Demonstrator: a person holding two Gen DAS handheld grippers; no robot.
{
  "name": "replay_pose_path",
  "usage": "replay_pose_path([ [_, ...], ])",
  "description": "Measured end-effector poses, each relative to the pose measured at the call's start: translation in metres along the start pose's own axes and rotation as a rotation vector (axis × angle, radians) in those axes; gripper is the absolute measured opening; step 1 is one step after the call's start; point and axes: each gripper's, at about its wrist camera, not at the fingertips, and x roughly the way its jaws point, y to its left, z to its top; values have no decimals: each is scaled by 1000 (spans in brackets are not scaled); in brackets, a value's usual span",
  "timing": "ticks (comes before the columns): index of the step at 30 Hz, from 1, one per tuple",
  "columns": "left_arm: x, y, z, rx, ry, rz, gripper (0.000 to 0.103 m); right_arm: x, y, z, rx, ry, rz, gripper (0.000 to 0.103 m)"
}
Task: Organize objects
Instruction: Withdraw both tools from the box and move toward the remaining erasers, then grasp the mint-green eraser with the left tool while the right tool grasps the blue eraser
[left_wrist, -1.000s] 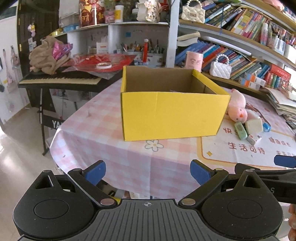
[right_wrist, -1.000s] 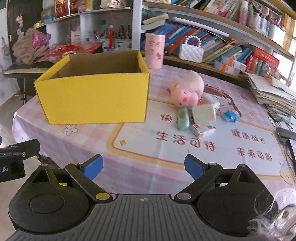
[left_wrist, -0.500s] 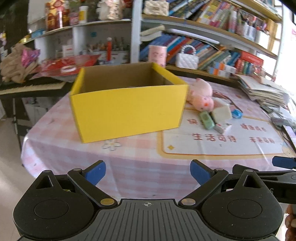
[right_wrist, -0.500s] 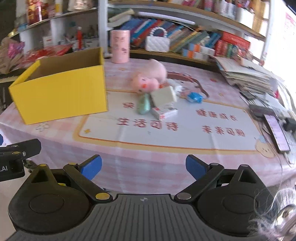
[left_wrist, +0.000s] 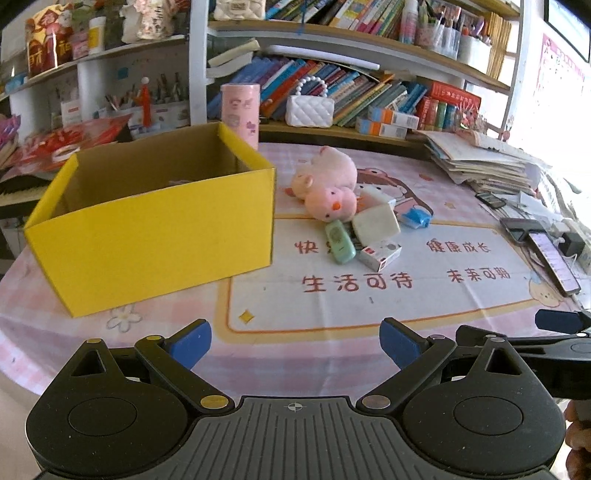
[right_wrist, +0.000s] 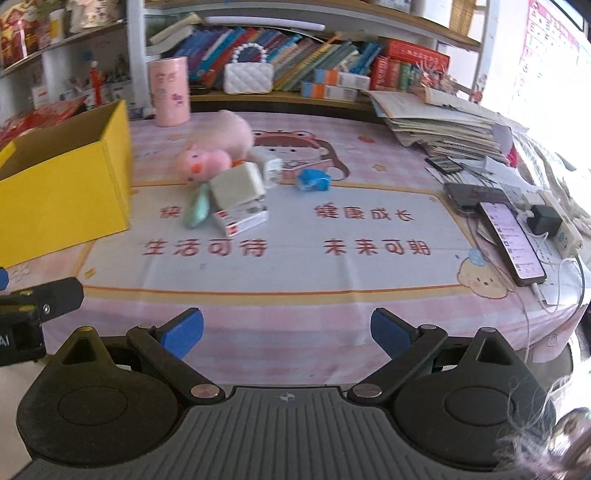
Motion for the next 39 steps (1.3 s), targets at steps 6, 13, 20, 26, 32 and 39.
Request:
replay_pose_path([
  [6,23,-14,13,-15,22,14,98,23,-20,17,-3,14,4,97],
  [13,52,-34,29,-26,43,18,88,52,-40,40,-24,15,39,90],
  [20,83,-56,47,-3,50,32,61,80,-59,64,-51,-1,80,75],
  [26,114,-61,67,-34,55,70,41,96,-69,79,-105,-30,112,73],
  [32,146,-65,78,-67,92,92,37,112,-80,94,-128,-50,157,73],
  [39,177,-67,82,-81,150,130,29,133,-87,109,-149,-61,200,73],
])
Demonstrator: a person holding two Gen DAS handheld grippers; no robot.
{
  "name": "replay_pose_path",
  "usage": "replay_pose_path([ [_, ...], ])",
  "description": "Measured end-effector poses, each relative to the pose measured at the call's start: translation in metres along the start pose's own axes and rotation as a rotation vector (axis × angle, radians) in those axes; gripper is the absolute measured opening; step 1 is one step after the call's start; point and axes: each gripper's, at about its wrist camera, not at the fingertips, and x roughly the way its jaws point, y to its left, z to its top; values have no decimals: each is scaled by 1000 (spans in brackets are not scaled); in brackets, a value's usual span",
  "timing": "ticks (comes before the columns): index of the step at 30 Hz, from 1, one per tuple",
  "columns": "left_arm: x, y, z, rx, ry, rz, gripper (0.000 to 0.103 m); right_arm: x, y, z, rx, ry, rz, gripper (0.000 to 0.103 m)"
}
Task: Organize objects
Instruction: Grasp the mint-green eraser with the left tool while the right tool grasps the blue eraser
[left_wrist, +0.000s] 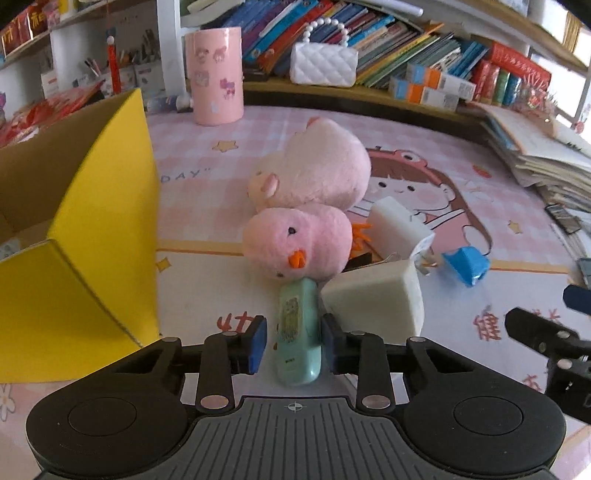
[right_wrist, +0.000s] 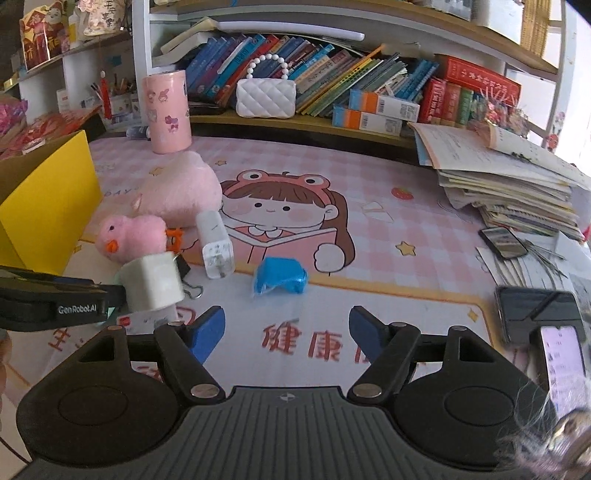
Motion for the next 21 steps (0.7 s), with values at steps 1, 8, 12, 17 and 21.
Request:
replay_pose_path([
  [1,2,0,0,1,3,6,29,3,-2,2,-3,0,5,73],
  [8,9,0,1,30,14,21,23,29,-7,13,-22,14,40,73],
  [12,-6,8,2,-1,0,-4,23,46,-4,19,-46,16,57,73],
  [17,-34,20,-4,-51,-21,-34,23,73,0,27,-60,33,66,71],
  [21,-48,32,-14,-110,-17,-57,23,91,-2,32,-41,65,56,63],
])
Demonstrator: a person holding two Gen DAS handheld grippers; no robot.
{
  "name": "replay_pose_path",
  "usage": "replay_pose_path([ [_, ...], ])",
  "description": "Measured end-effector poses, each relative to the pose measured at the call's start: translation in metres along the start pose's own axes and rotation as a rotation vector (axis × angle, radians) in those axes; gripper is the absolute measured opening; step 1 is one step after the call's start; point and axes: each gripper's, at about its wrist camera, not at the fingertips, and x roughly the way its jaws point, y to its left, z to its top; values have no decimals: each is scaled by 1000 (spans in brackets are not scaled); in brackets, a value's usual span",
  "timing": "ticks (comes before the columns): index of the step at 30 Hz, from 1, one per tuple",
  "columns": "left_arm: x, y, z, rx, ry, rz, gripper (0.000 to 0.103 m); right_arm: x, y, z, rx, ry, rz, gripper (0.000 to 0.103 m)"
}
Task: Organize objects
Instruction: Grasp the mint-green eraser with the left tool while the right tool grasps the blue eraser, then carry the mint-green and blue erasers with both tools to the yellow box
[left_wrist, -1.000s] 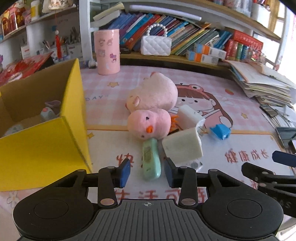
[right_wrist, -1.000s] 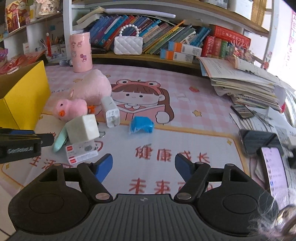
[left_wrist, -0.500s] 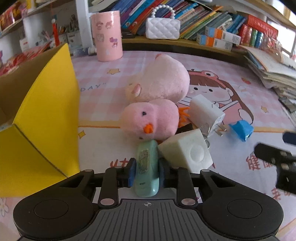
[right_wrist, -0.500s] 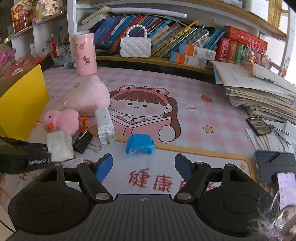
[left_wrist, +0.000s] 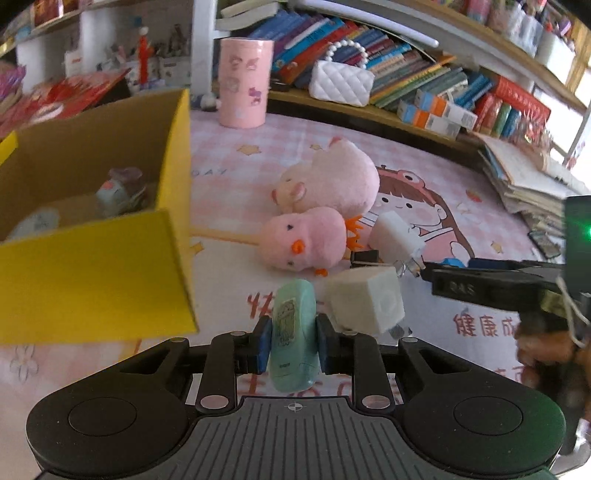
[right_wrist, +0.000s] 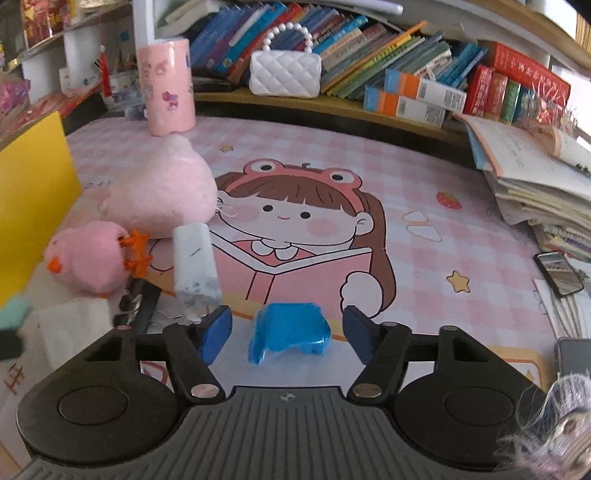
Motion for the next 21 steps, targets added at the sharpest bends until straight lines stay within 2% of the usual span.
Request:
replay_pose_path([
  [1,-2,3,-2,-9,1,-3,23,3,-1,0,7,7,2,60],
  [2,-5,5,-4,-13,2,-3,23,5,-2,-1,17,17,4,52],
  [4,-8,8,-6,-16,-1,-5,23,6,-2,-2,33,30,11,43],
  [8,-17,15,-9,-21,-19,-26,23,-9,0,-5,51,-4,-8,41],
  [14,-31,22,-12,-22,-53,-71,23,-58,9,-4,141,-53,-18,41],
  [17,-41,29,-14,-22,-70,-88,23,-86,23,-8,183,-69,10,41],
  [21,-55,44,-21,-29,-93,-103,23,-114,59,-20,158,-79,51,41],
])
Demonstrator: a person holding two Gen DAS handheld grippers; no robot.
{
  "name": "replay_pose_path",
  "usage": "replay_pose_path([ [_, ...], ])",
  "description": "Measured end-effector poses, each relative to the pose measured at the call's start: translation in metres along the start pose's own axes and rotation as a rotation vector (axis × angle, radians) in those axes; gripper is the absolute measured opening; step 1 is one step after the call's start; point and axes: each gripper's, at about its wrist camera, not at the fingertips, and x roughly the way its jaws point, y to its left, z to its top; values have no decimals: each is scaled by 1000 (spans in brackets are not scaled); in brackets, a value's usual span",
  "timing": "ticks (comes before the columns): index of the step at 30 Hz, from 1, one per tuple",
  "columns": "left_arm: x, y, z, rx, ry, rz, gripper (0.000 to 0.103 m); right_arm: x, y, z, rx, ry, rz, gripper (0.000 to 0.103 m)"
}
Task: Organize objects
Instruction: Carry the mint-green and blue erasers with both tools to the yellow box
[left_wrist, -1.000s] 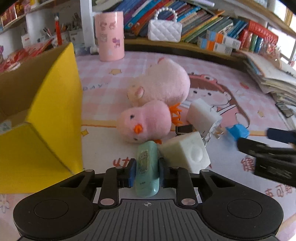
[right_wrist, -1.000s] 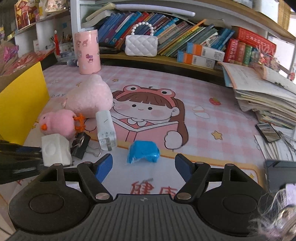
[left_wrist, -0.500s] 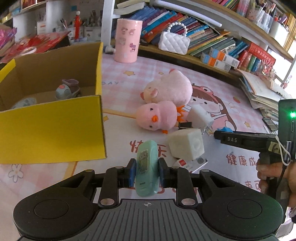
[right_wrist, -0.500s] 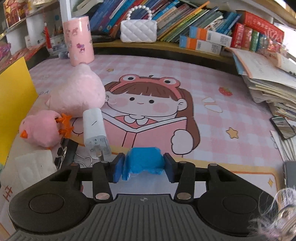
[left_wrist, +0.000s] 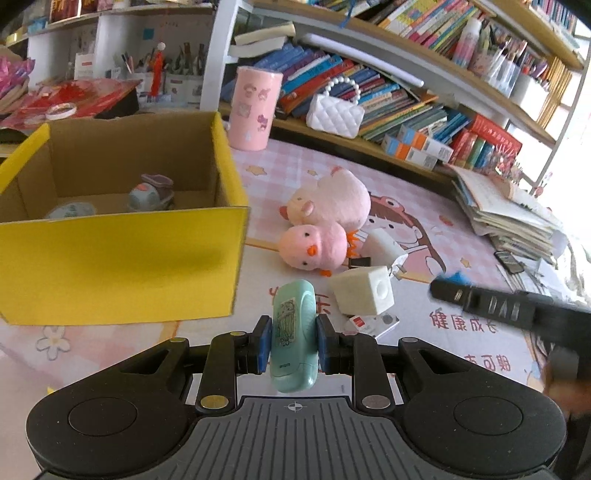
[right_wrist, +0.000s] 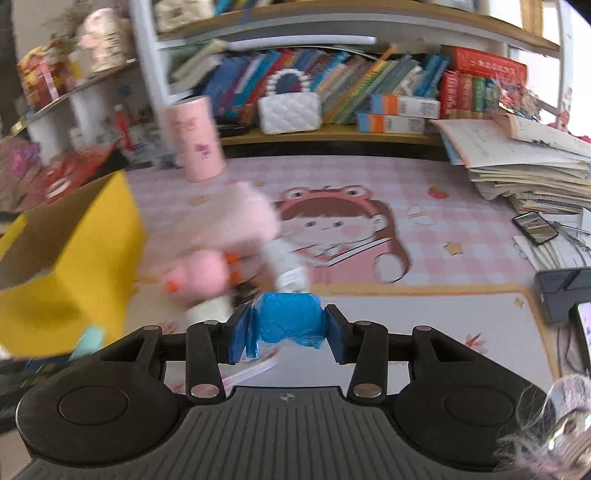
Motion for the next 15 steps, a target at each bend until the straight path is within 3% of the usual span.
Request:
replay_pose_path([
  [7,-35,36,-15,-32,-20,26,23,-18,68,-32,-126,47,90,41],
  [15,-77,84,-32,-72,-38,77,23,-34,129,-54,-182,78,161,41],
])
